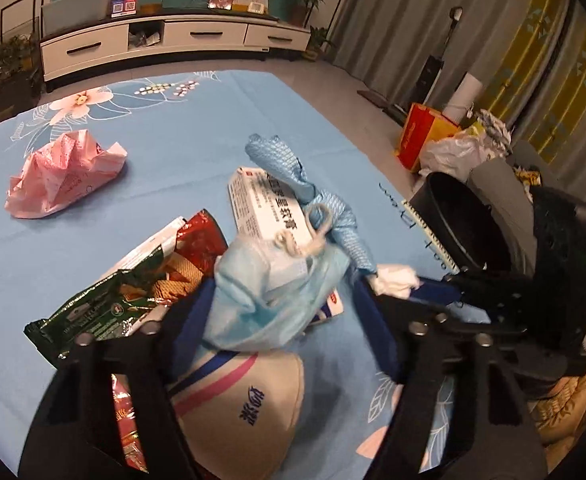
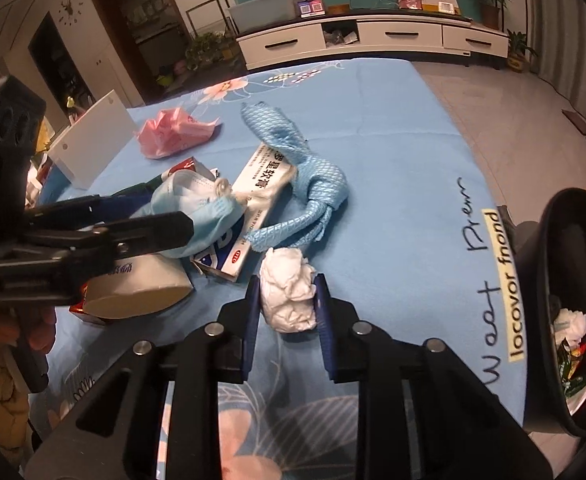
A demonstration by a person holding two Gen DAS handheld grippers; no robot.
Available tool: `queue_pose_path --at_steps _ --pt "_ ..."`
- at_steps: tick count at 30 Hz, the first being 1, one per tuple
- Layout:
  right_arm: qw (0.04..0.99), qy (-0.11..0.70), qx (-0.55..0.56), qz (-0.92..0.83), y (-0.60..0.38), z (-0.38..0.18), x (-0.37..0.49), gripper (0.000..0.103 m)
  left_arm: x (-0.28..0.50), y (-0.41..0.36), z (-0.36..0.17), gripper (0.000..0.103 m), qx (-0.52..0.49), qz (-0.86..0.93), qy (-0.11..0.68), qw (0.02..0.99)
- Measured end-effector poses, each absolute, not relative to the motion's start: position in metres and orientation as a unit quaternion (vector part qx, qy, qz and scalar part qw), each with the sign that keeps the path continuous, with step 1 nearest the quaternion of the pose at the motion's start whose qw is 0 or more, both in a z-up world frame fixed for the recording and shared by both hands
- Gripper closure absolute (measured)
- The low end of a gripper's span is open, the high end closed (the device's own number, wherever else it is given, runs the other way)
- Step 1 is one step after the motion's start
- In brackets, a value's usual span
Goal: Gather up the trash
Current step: 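Grasp the blue face mask with the left tool while the right tool grasps the white tissue, then carry the blue face mask and white tissue over the black bin with both tools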
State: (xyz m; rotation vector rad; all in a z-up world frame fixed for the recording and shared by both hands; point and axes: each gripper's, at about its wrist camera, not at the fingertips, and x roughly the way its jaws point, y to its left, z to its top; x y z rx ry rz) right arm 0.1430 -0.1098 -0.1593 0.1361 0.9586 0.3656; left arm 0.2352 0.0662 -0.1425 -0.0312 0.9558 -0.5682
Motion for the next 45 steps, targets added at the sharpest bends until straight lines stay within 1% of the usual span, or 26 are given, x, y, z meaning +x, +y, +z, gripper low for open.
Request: queue_pose_path --at_steps 2,3,4,8,11,16,20,23,34,45 --pt "0.869 0.458 0.069 0.173 -0.112 -0.159 0.14 0.076 0.233 0.067 -0.144 0.062 -0.007 -0.265 0.456 0.85" --pt "0.869 0.458 0.071 0.172 -0.112 -0.158 0.14 0.076 0.233 0.068 -0.145 0.068 -0.009 -0.263 0.459 0.849" --pt "0.869 0.458 0.073 0.171 -0.113 -0.158 0.138 0.076 0.233 0.071 -0.145 0.08 -0.018 -0.265 0.459 0.848" --pt "0.872 0.452 0.079 0.173 -0.115 -0.151 0.129 0.076 0.229 0.08 -0.144 0.088 -0.041 -0.256 0.455 0.852" --pt "0.874 0.445 0.087 0.175 -0.119 -0.144 0.121 0.076 0.221 0.085 -0.14 0.09 -0.051 -0.249 0.442 0.86" --pt "0.879 0.43 0.095 0.182 -0.126 -0.127 0.104 0.076 0.197 0.094 -0.114 0.091 -0.076 -0.238 0.403 0.881" --pt "0.884 0.417 0.091 0.19 -0.128 -0.111 0.09 0.076 0.162 0.098 -0.094 0.09 -0.104 -0.224 0.367 0.897" --pt "0.885 0.415 0.085 0.192 -0.127 -0.102 0.083 0.076 0.134 0.099 -0.088 0.09 -0.127 -0.214 0.353 0.902" --pt "0.89 0.408 0.064 0.193 -0.121 -0.077 0.044 0.076 0.067 0.101 -0.087 0.09 -0.138 -0.19 0.356 0.905" --pt "0.905 0.379 0.06 0.184 -0.13 -0.051 0.019 0.076 0.035 0.095 -0.071 0.09 -0.133 -0.197 0.337 0.911"
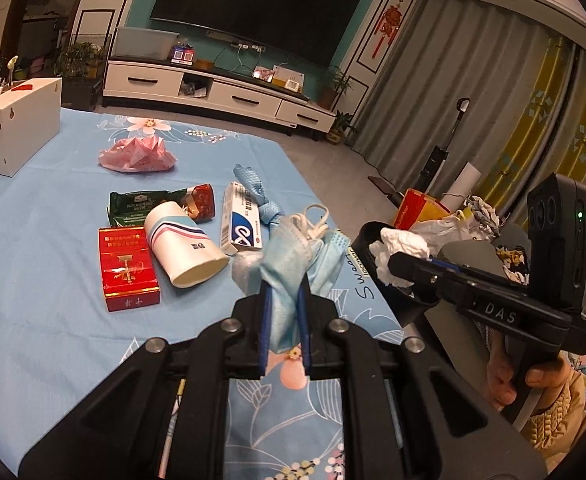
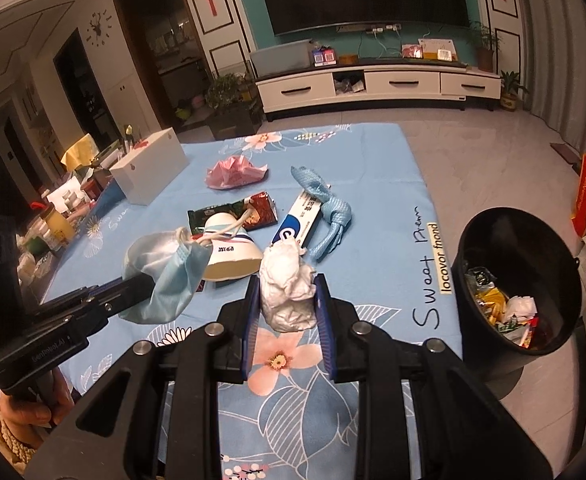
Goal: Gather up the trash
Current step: 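Carry the blue face mask and white tissue over the black bin with both tools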
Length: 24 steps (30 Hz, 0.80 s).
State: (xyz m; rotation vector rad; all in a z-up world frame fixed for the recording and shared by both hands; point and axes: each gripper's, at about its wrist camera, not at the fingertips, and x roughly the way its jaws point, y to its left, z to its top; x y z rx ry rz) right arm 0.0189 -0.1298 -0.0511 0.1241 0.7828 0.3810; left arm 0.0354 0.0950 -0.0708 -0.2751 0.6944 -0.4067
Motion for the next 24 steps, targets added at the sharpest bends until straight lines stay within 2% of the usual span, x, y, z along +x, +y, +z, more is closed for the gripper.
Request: queue_pose_path --at_steps 24 --pt "0.914 0.358 0.105 0.161 -0.179 -0.048 0.013 0.076 0.035 0.064 -0.06 0.09 -0.098 -0.204 0.342 0.912"
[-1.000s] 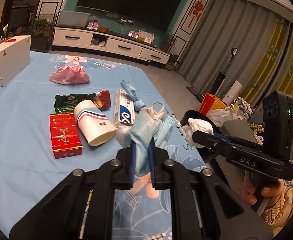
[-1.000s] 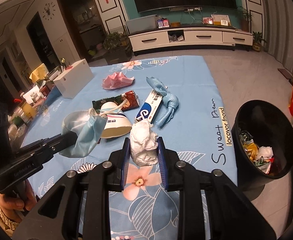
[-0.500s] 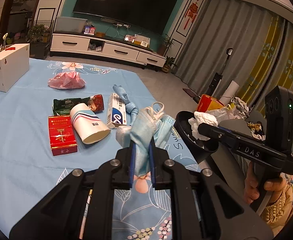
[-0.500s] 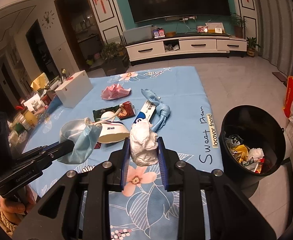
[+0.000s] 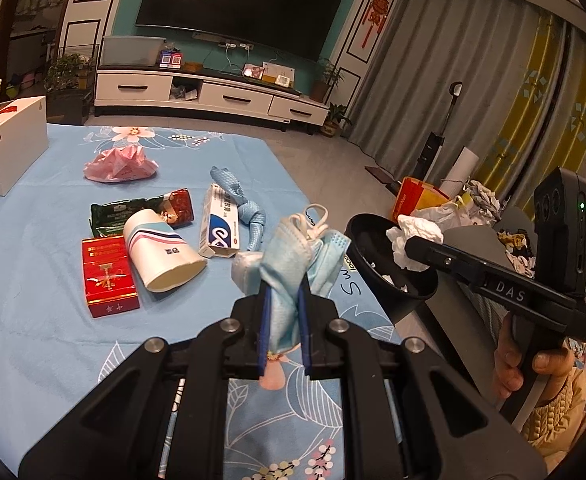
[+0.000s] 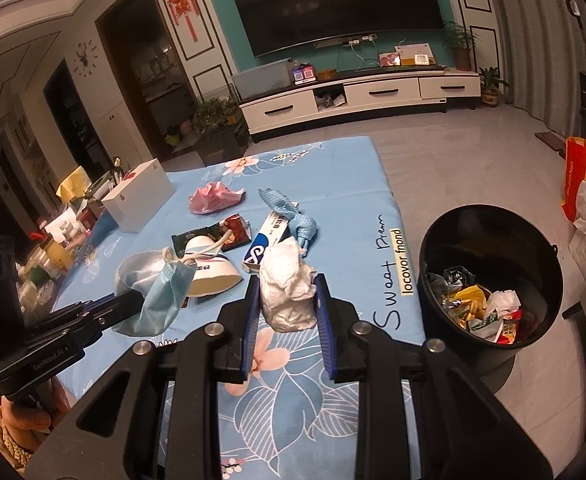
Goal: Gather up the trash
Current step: 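Carry the blue face mask and white tissue over the black bin with both tools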
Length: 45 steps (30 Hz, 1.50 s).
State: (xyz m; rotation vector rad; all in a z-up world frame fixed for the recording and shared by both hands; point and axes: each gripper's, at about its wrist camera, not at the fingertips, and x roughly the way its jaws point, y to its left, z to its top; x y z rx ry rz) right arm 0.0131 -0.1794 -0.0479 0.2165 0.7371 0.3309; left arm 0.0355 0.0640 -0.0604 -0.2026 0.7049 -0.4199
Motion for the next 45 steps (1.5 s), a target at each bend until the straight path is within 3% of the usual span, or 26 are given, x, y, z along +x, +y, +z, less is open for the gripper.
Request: queue_pose_path --at_steps 45 --pt "0.911 0.347 0.207 0.078 -0.29 -0.087 0.017 0.076 0.089 -0.054 -0.062 0.09 -0.013 -0.282 0.375 0.883"
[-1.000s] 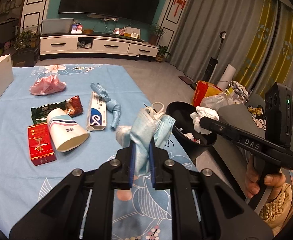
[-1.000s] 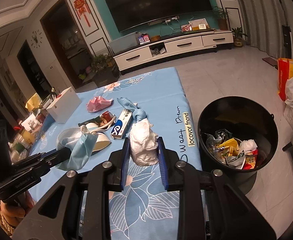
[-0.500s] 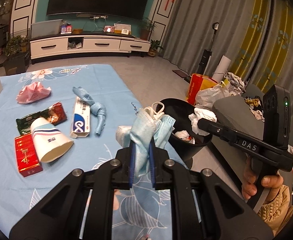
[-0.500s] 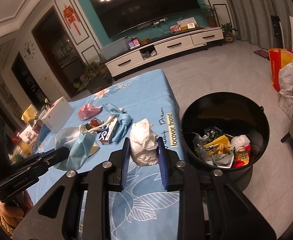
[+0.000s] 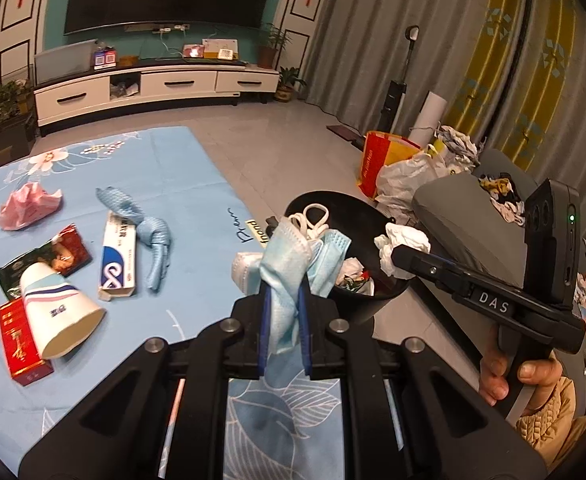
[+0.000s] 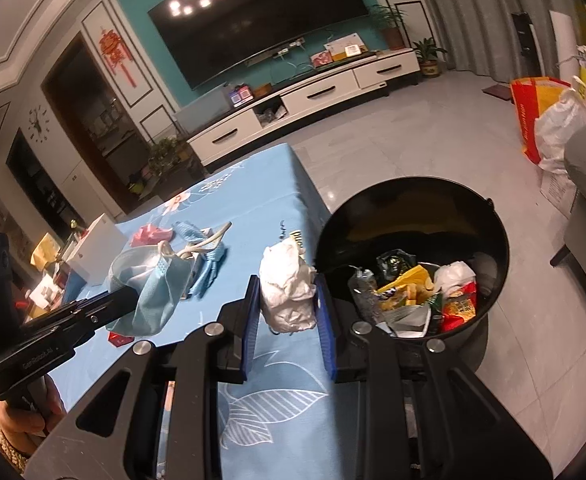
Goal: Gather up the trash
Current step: 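Carry the blue face mask and white tissue over the black bin with both tools, then open the left tool to drop the face mask while the right tool releases the tissue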
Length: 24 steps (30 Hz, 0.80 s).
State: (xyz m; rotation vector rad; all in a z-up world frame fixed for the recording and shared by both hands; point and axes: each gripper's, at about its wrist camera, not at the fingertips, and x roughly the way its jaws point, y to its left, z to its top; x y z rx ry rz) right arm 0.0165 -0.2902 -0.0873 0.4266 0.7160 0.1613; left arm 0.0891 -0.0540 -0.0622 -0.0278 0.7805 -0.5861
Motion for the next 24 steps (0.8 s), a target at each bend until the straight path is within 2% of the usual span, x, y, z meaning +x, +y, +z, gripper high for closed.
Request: queue_pose_path --at_steps 24 --pt "0.9 0.354 0.254 0.013 -0.359 -0.127 0.031 0.076 0.145 -0.158 -0.091 0.09 0.049 -0.329 0.406 0.851"
